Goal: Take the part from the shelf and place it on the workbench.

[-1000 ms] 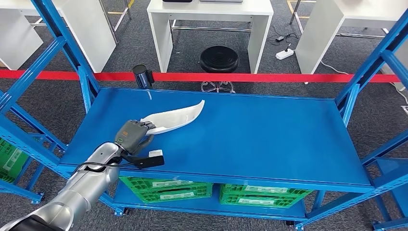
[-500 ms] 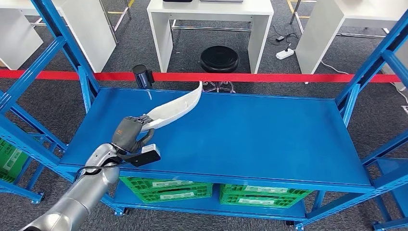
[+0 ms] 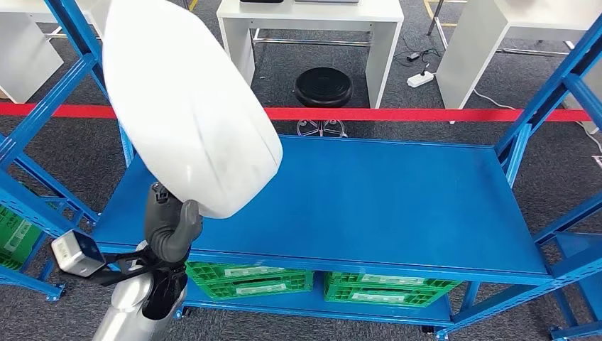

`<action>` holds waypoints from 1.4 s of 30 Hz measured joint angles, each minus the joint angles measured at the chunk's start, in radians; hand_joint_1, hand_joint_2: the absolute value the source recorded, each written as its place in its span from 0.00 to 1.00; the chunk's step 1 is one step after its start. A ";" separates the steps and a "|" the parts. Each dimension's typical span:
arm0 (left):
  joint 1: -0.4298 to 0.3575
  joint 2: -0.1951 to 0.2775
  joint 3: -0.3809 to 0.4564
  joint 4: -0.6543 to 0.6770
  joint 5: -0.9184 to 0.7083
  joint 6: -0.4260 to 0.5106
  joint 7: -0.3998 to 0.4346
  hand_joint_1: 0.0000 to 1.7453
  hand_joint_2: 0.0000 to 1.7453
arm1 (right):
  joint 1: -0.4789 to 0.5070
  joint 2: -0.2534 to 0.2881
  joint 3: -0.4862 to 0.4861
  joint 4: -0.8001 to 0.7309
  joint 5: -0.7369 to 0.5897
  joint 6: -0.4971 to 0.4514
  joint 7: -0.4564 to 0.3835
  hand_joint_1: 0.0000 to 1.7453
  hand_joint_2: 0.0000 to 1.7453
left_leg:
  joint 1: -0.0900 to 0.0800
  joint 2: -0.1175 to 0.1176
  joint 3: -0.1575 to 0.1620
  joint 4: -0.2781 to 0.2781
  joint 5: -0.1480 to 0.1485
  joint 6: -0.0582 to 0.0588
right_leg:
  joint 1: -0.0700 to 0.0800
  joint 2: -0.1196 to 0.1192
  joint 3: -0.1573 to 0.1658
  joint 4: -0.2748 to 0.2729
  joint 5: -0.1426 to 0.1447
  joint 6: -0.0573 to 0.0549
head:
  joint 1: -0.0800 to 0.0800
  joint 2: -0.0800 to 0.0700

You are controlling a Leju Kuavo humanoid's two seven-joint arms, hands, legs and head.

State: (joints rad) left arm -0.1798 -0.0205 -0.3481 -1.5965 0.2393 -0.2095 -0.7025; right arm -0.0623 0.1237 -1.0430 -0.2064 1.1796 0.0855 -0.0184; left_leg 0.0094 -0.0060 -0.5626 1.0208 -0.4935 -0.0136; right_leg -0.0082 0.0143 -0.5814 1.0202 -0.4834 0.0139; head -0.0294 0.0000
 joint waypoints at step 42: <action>0.039 -0.010 -0.099 -0.209 -0.144 -0.006 0.002 1.00 1.00 | -0.011 -0.026 0.002 0.000 0.024 0.004 0.001 0.00 0.00 | -0.011 0.005 0.084 -0.008 -0.063 -0.002 | -0.002 -0.009 -0.066 0.018 0.060 -0.013 | -0.004 0.000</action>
State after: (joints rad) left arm -0.1408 -0.0305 -0.4467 -1.8059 0.0954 -0.2154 -0.7004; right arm -0.0732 0.0974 -1.0412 -0.2064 1.2040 0.0896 -0.0176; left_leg -0.0020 -0.0011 -0.4790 1.0132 -0.5563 -0.0153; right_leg -0.0103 0.0053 -0.6475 1.0384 -0.4229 0.0007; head -0.0335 0.0000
